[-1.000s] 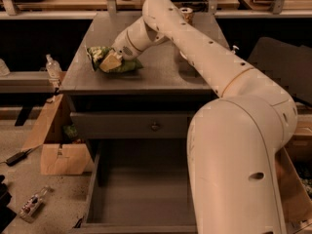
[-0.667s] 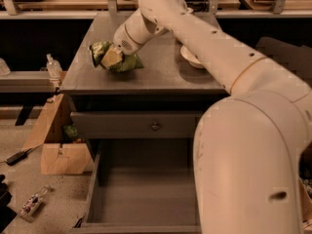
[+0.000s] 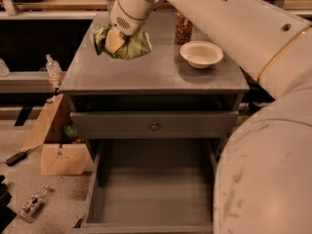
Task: Place green jalapeno chip bag into middle drawer
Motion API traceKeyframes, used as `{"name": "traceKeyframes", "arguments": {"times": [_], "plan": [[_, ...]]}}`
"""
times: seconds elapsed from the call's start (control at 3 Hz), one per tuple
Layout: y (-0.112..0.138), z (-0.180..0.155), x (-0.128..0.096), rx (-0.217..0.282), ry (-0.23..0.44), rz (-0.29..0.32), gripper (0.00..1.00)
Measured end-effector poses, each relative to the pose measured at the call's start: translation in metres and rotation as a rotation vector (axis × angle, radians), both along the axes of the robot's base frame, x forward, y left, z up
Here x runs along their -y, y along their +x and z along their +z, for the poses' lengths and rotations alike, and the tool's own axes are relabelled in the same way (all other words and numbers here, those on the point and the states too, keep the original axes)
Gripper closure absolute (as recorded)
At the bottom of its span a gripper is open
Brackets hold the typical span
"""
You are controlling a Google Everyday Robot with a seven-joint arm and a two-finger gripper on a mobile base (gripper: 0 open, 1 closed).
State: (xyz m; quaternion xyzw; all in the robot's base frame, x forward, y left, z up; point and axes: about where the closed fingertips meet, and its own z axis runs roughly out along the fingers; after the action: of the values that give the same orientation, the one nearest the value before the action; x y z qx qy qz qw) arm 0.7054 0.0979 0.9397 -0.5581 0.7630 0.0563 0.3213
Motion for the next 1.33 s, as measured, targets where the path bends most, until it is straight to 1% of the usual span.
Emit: {"name": "traceKeyframes", "arguments": {"times": [0.33, 0.67, 1.0, 1.33], "plan": [[-0.035, 0.023, 0.015, -0.011, 0.033, -0.089, 1.00], [-0.114, 0.073, 0.048, 0.022, 0.275, -0.274, 1.00], [-0.183, 0.099, 0.062, 0.032, 0.459, -0.384, 1.00], [-0.213, 0.053, 0.106, 0.084, 0.554, -0.479, 1.00]]}}
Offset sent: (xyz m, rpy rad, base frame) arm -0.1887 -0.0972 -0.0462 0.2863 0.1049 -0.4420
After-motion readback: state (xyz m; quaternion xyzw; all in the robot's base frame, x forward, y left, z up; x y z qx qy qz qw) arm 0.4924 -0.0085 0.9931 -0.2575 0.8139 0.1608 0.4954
